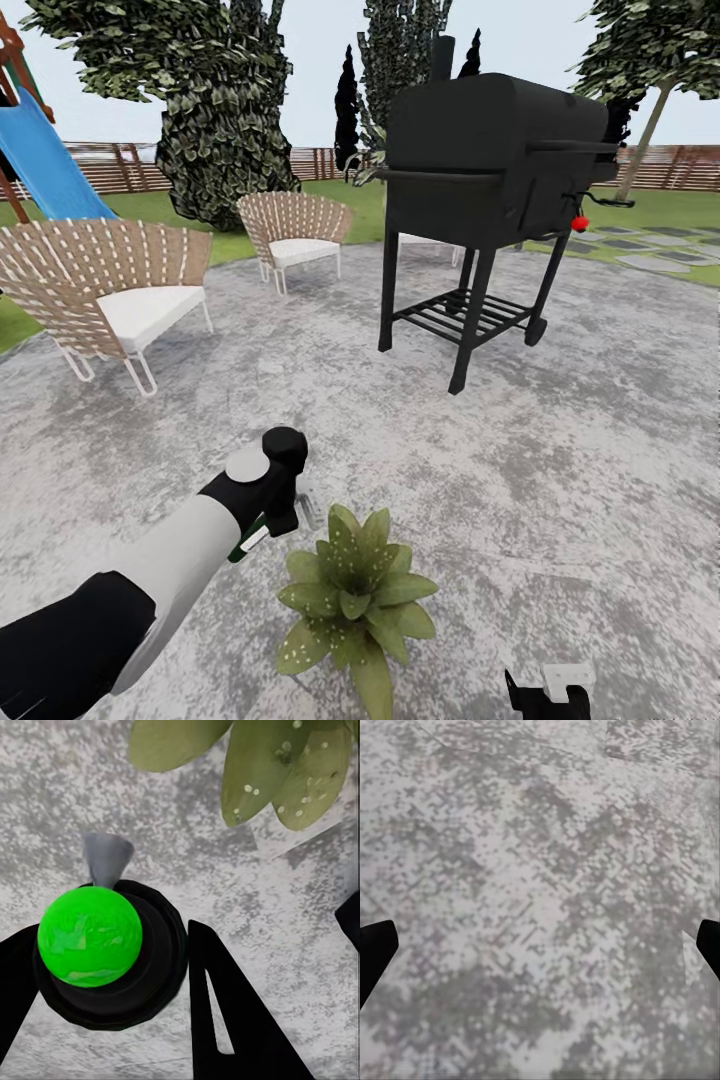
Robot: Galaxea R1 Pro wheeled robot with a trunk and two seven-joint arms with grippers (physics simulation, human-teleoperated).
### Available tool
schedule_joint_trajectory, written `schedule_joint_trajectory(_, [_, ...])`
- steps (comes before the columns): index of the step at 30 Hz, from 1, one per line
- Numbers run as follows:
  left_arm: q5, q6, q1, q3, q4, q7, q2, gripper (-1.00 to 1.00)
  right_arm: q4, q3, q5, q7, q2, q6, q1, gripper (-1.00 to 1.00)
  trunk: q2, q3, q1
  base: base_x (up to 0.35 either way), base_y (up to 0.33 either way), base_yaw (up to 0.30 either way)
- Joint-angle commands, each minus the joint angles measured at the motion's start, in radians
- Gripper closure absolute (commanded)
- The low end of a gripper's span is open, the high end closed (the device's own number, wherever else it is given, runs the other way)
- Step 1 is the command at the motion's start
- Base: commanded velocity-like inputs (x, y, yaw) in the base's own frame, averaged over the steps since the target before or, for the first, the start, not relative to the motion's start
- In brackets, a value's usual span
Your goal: Pick up the pesticide atomizer in the garden and spray insectifuge to fully cover both potted plants in the garden.
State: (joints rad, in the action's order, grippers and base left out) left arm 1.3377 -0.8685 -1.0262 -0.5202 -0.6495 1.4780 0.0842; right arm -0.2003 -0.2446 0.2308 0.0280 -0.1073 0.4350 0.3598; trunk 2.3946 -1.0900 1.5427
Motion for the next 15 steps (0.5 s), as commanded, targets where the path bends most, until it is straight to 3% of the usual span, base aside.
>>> schedule_joint_trajectory(1, [0.008,-0.01,0.003,-0.002,-0.003,0.01,0.0,1.0,0.001,-0.009,0.008,0.003,0.001,0.004,0.001,-1.0,0.0,-0.001,0.0,0.001,0.0,-0.022])
schedule_joint_trajectory(6, [0.0,-0.009,0.008,0.0,-0.003,-0.026,0.003,1.0,0.001,-0.009,0.008,0.003,0.001,0.004,0.001,-1.0,0.0,-0.001,0.0,0.0,0.0,-0.005])
schedule_joint_trajectory(12, [-0.002,-0.002,0.067,0.002,-0.001,-0.031,-0.035,1.0,0.001,-0.009,0.009,0.003,0.001,0.004,0.001,-1.0,0.0,-0.001,0.0,0.0,0.0,0.0])
schedule_joint_trajectory(15, [-0.003,-0.002,0.072,0.003,-0.014,-0.032,-0.033,1.0,0.001,-0.009,0.01,0.003,0.001,0.004,0.001,-1.0,0.0,-0.001,0.0,0.0,0.0,0.0])
